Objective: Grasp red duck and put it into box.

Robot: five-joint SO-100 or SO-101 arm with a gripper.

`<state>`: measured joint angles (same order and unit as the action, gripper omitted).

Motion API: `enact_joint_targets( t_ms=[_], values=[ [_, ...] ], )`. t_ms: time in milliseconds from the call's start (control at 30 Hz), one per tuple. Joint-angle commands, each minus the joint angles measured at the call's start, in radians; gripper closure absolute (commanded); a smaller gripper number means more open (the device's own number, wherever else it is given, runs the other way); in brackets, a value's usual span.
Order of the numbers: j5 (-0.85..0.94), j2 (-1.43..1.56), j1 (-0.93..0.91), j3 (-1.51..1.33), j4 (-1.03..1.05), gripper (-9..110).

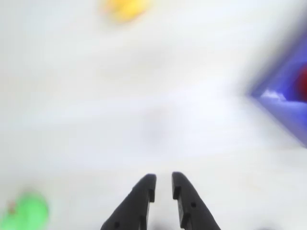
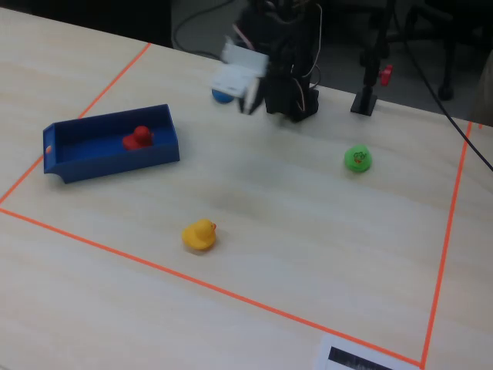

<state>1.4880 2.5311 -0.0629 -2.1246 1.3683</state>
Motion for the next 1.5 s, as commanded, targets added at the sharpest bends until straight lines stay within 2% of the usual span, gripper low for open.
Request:
enact_joint_targets(
  t_ms=[0, 300, 500, 767, 1467],
  values=[
    [0.149, 0.469, 0.077, -0.548, -0.006, 101],
    [0.206, 0.758, 0.078, -0.888, -0.003, 101],
    [0.210, 0.779, 0.072, -0.982, -0.037, 101],
    [0.140, 0.781, 0.078, -0.986, -0.023, 100],
    [0.137, 0.781, 0.077, -0.986, -0.023, 99]
  ],
)
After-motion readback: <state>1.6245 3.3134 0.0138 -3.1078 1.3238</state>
